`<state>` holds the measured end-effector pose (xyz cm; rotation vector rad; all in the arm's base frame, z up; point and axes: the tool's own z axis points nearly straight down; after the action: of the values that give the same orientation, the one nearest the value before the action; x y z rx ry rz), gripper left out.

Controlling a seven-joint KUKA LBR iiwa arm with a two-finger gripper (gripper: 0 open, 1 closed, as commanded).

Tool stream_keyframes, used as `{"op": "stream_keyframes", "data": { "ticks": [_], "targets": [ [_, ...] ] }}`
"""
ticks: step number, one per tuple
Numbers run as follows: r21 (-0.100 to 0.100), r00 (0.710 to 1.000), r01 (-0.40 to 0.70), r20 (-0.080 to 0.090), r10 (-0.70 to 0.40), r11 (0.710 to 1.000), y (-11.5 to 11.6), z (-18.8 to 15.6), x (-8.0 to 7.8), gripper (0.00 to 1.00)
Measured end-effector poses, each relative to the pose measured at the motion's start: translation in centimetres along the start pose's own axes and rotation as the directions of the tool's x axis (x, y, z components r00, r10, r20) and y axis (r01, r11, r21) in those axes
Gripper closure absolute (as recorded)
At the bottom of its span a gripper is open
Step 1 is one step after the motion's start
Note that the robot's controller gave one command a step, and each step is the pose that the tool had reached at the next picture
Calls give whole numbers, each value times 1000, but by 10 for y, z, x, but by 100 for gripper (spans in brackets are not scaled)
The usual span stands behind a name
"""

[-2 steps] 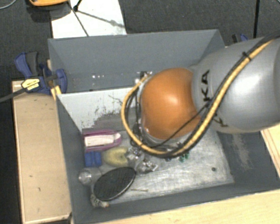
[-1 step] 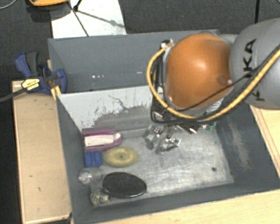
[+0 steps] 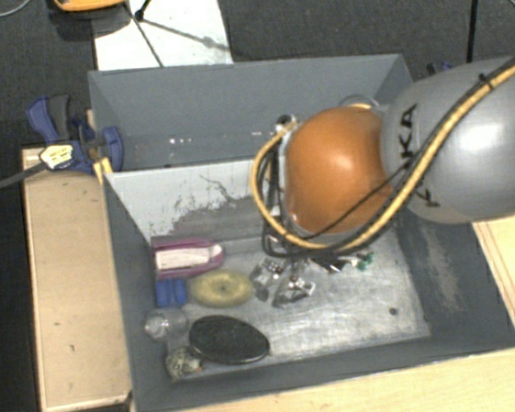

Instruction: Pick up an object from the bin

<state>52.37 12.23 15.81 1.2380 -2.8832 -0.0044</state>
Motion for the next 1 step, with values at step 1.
{"op": "stream_keyframes", "data": {
  "ticks": [1],
  "targets": [
    [3, 1000, -11, 3, 11, 1000, 3, -1, -2, 100]
  ]
}}
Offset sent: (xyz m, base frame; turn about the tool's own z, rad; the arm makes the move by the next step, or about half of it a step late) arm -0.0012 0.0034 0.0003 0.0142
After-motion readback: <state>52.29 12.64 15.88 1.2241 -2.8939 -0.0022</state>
